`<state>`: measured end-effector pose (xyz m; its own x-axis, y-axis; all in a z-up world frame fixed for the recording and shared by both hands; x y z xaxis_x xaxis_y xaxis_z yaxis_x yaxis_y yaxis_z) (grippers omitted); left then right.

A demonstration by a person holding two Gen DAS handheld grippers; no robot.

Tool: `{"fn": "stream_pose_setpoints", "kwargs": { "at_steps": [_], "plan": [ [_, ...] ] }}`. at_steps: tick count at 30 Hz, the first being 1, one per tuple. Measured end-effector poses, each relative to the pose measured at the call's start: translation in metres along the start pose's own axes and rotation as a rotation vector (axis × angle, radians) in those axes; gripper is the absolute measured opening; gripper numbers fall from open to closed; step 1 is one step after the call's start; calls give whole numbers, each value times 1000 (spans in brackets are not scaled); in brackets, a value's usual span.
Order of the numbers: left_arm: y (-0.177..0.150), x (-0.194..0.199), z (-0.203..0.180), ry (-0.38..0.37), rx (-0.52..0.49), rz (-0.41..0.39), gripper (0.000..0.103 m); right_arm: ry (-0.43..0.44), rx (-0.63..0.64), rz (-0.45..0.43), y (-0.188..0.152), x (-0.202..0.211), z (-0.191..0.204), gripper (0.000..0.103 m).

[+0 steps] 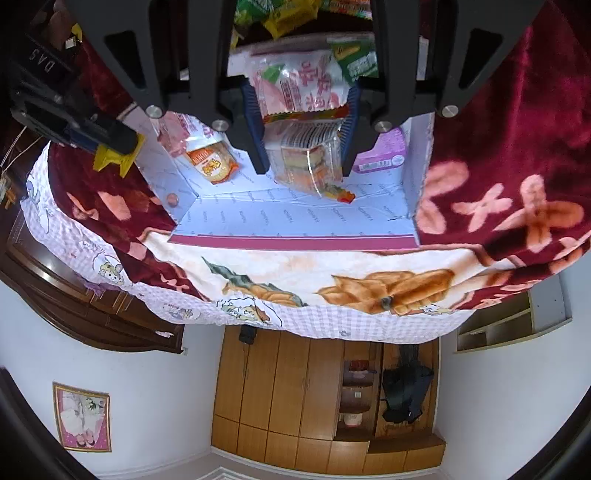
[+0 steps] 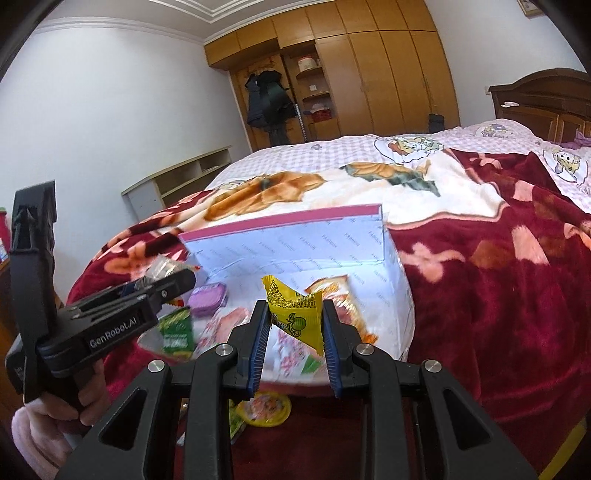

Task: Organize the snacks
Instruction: 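Carry the cracker packet with the left tool while the right tool carries the yellow candy into the box, then open the left tool releasing the cracker packet while the right tool releases the yellow candy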

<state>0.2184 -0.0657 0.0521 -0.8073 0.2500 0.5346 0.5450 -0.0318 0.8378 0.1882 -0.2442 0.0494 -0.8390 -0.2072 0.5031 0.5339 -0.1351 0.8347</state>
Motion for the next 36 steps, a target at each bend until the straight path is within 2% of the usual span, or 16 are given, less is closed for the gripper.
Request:
{"fn": "stream_pose_setpoints", "kwargs": {
  "at_steps": [9,16,21,28,36],
  "plan": [
    [6,-43,-2,10,-9,28,39,-42,-8,0,16,-29,-18,29],
    [-8,-69,0,22,-11,90,40,-96,1,30,24,-58,-33,29],
    [-19,-85,10,21,32,140,41,-114,5,47,29,-78,-40,29],
    [-22,-90,18,-5,36,135,45,-116,11,72,30,-98,-39,29],
    [-21,-92,22,12,14,126,43,-127,20,106,25,-111,-36,29]
  ]
}}
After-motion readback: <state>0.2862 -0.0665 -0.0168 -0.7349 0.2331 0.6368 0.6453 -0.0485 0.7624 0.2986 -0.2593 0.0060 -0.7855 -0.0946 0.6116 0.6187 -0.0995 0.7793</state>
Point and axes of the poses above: each gripper's, at about its wrist camera, not at the fingertips, and x roughly against the way its jaws point, z to its left, y to its top, the point moved 4 cm from there along -x, roughly the way its jaws point
